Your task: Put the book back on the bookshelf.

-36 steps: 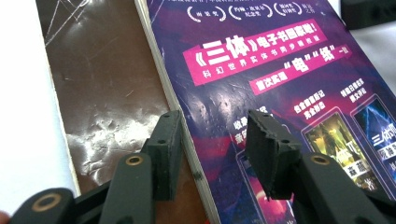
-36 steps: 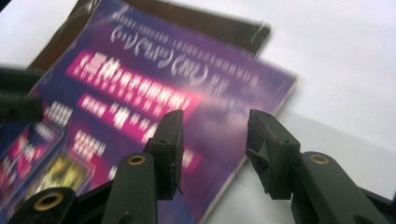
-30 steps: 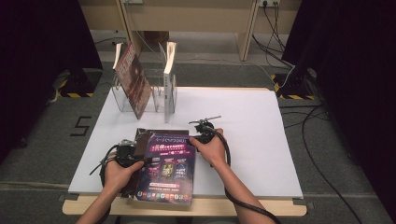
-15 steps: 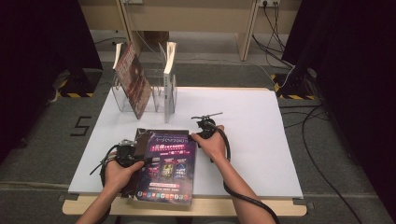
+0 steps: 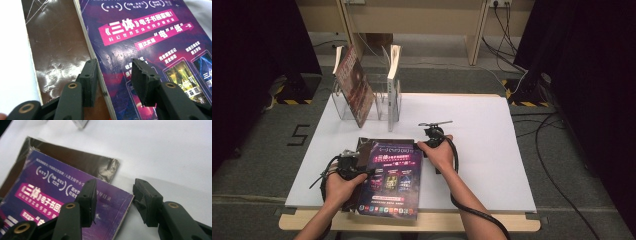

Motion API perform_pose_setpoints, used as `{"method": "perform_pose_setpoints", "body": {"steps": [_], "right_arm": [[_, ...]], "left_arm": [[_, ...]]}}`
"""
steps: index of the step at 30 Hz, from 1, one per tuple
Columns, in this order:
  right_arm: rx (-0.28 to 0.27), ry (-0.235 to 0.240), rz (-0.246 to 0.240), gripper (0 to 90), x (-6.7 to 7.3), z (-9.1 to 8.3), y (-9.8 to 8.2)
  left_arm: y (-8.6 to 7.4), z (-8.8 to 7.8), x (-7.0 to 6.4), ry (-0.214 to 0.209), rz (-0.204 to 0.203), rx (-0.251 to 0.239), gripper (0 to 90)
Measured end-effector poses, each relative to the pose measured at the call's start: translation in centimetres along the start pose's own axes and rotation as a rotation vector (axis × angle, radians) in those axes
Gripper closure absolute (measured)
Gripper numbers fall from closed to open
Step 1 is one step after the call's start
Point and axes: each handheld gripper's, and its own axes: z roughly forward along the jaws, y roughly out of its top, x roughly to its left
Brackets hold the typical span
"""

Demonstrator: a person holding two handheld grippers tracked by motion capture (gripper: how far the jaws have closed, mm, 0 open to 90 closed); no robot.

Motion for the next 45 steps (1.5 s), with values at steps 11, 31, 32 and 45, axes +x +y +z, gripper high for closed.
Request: {"method": "perform_pose_setpoints", "body": {"steps": [11,31,32,45], "right_arm": [[-0.027,0.056,0.071,55.8,-0.4,-1.5,-0.4],[0.015,0.074,0.116,55.7,-1.1,-1.4,-2.1],[0.010,0.079,0.124,55.7,-1.0,-1.4,-2.1],[0.018,0.102,0.148,55.7,-1.5,-1.8,-2.5]], "left_arm": [[-0.2,0.0,-0.4,0.025,0.005,-0.010,57.9],[-0.2,0.0,-0.6,0.035,0.003,-0.012,58.7],[-0.2,0.0,-0.6,0.035,0.002,-0.012,58.7],[-0.2,0.0,-0.8,0.038,0.006,-0.011,59.0]]}}
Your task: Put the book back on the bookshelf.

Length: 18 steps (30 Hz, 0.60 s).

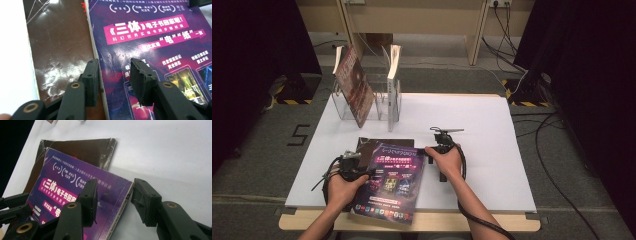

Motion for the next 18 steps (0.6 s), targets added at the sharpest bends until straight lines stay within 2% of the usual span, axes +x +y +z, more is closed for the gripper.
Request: {"method": "perform_pose_setpoints", "body": {"steps": [18], "right_arm": [[0.022,0.011,0.010,54.8,-0.20,-0.32,-0.03]], "left_arm": [[-0.09,0.00,-0.06,0.003,0.001,-0.006,59.2]]}}
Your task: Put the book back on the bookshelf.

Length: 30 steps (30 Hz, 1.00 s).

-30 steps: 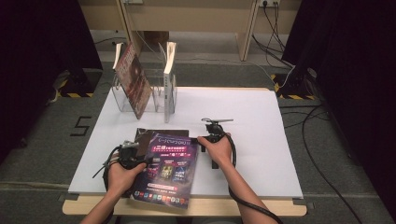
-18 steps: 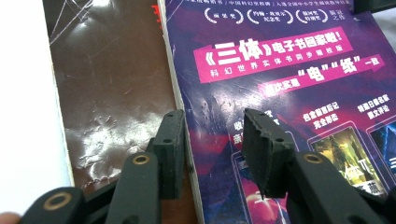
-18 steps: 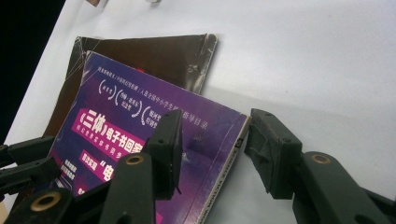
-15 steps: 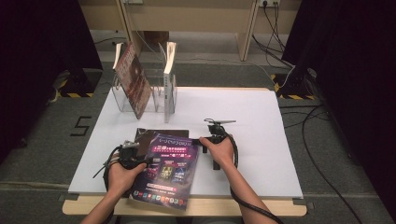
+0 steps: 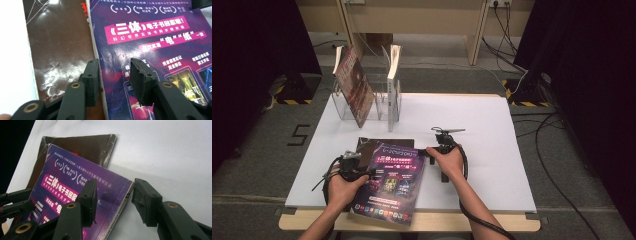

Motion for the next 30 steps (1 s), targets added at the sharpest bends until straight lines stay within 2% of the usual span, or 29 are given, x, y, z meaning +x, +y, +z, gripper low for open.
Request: {"method": "perform_pose_setpoints", "body": {"steps": [3,8,11,13,19,20,21,23,26,30], "right_arm": [[-0.004,-0.007,0.001,53.7,0.1,0.1,0.0],[-0.019,-0.018,0.040,53.6,0.3,0.1,-0.2],[-0.020,0.018,0.078,54.0,0.3,0.4,-0.2],[-0.020,0.040,0.086,54.1,0.5,0.8,-0.3],[-0.013,-0.005,0.036,55.0,1.2,0.9,-0.3],[-0.013,-0.010,0.040,55.8,1.4,0.8,-0.4],[-0.011,-0.026,0.017,56.9,1.6,0.7,-0.4],[-0.024,-0.031,0.001,60.5,1.7,0.6,-0.3],[-0.034,0.005,-0.008,70.7,1.8,-0.1,-0.1],[-0.026,0.041,-0.025,74.8,2.6,-1.1,0.5]], "left_arm": [[0.0,0.0,0.0,0.002,0.002,0.003,59.2],[0.0,0.0,-0.2,0.009,0.003,0.000,59.2],[0.1,0.0,-0.2,0.011,0.000,0.001,59.2],[0.0,0.0,-0.2,0.009,-0.008,0.000,59.2],[0.1,0.0,-0.1,0.005,-0.009,0.002,59.2],[0.1,0.0,-0.1,0.005,-0.008,0.002,59.2],[0.1,0.0,-0.2,0.006,-0.007,0.003,59.2],[0.0,0.0,-0.2,0.007,-0.006,0.000,59.3],[0.0,-0.1,-0.1,0.012,-0.004,-0.001,59.9],[0.0,-0.1,-0.1,0.017,0.004,0.001,60.1]]}}
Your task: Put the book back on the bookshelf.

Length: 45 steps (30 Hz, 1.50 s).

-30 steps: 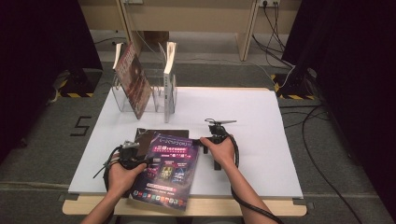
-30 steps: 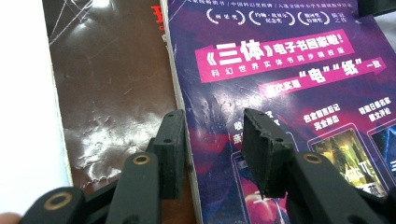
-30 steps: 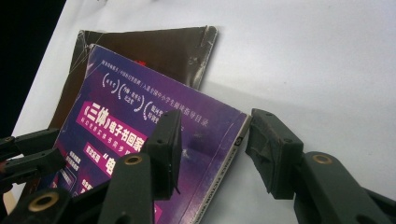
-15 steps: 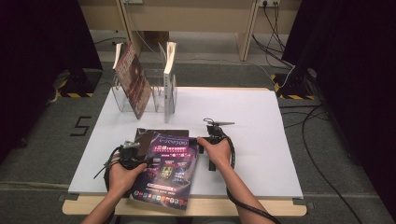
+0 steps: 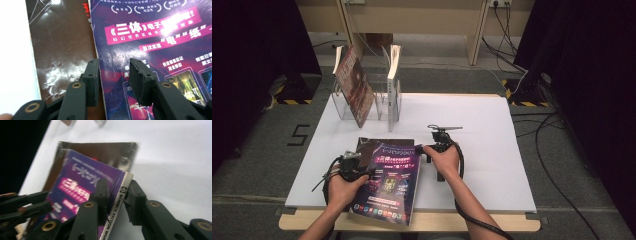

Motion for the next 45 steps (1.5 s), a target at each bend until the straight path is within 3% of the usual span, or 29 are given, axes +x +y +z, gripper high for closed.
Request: {"method": "perform_pose_setpoints", "body": {"steps": [9,17,23,28,31,33,38,41,45], "right_arm": [[-0.012,0.034,-0.012,77.3,1.4,-0.7,0.5],[-0.036,0.015,-0.055,75.8,2.0,-0.7,0.1],[0.006,0.010,-0.054,74.9,1.9,-0.2,0.0],[-0.015,0.024,-0.014,77.3,1.8,-0.2,-0.3],[-0.017,0.055,0.007,79.0,1.9,-0.6,-0.1],[-0.039,0.075,0.006,80.6,2.5,-1.0,0.0],[-0.097,0.116,-0.017,82.7,4.3,-1.7,0.5],[-0.123,0.118,-0.043,82.9,5.6,-2.2,0.9],[-0.176,0.096,-0.113,82.9,7.2,-2.9,1.3]], "left_arm": [[-0.1,-0.1,0.1,0.002,0.016,-0.003,60.2],[0.0,-0.1,0.0,0.003,0.018,0.000,60.2],[-0.1,-0.1,0.0,0.005,0.017,-0.004,60.2],[-0.1,-0.1,0.1,0.001,0.019,-0.004,60.2],[0.2,-0.1,0.5,-0.027,-0.007,-0.005,59.2],[0.6,-0.5,0.7,-0.047,-0.020,-0.043,55.5],[2.1,-2.2,0.9,-0.046,-0.018,-0.130,51.5],[2.5,-2.8,0.9,-0.050,-0.018,-0.144,50.1],[2.5,-3.1,0.9,-0.068,-0.030,-0.151,49.8]]}}
